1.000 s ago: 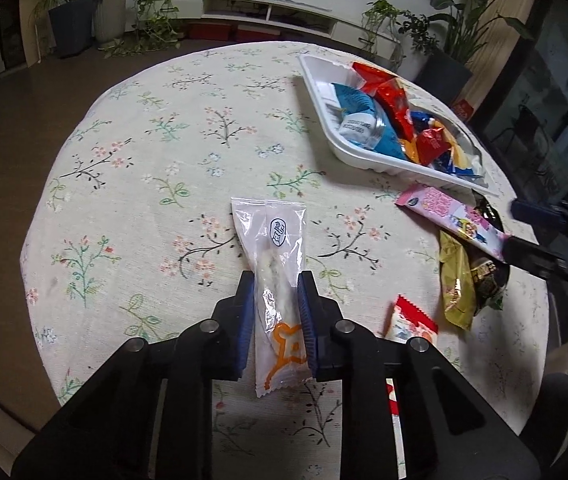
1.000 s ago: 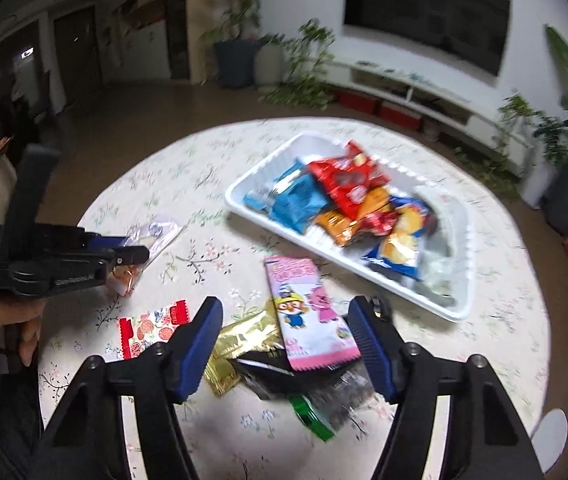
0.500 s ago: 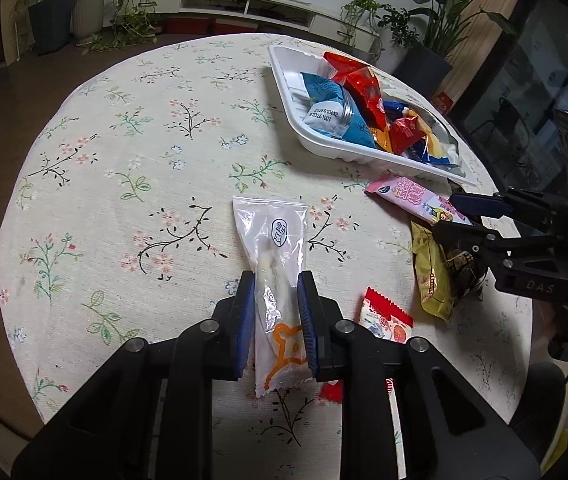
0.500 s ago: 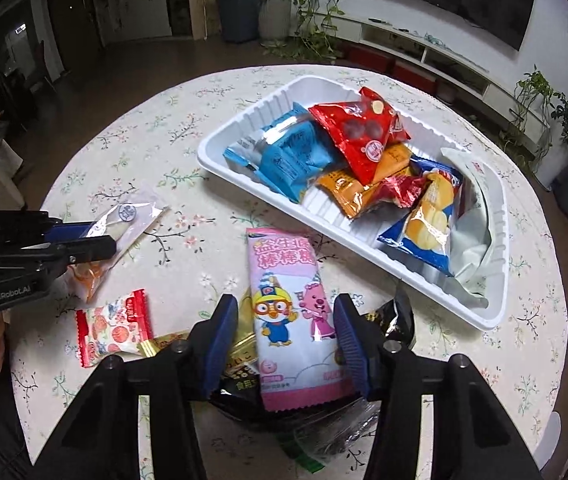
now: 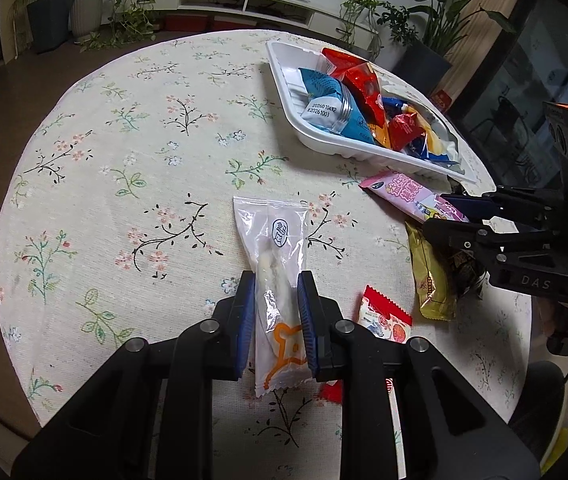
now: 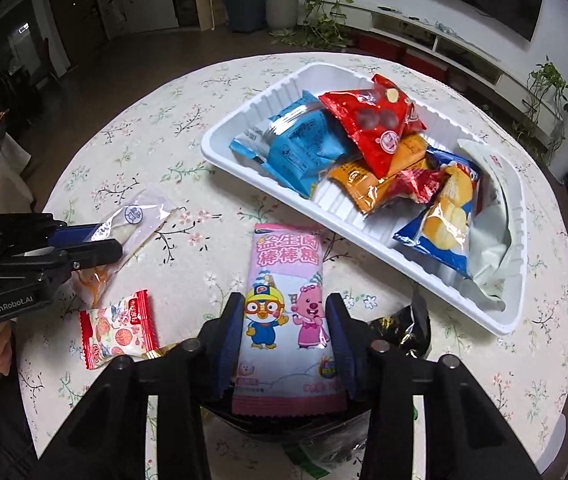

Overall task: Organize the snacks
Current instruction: 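Grasp the pink cartoon packet with the right tool while the left tool holds the clear packet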

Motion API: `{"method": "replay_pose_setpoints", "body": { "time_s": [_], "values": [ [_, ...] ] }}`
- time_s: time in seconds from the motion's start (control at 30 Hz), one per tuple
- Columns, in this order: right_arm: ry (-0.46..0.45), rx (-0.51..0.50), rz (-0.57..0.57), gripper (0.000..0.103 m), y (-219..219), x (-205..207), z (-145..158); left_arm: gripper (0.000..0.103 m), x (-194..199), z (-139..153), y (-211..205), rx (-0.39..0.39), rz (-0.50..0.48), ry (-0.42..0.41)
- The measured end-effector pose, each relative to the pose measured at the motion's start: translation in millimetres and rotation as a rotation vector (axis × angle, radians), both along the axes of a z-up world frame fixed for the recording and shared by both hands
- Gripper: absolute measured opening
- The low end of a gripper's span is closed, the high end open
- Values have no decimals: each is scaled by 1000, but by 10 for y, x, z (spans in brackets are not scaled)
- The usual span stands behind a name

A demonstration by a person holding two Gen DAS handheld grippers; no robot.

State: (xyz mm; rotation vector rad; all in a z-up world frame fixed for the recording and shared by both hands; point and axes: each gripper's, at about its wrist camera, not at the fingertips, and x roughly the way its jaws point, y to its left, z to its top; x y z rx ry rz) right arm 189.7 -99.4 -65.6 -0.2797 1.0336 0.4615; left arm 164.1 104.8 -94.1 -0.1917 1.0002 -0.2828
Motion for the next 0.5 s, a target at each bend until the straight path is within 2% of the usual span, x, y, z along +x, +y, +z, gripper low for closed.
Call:
{"method": "replay_pose_setpoints", "body": {
  "time_s": [0.2, 0.5],
  "values": [
    [-37, -10, 11, 34, 38, -60, 29, 19, -5, 10, 2, -9, -5, -3],
    [-93, 42, 3, 32, 18, -268, 183, 19, -39, 54, 14, -24, -9, -18]
  ]
}}
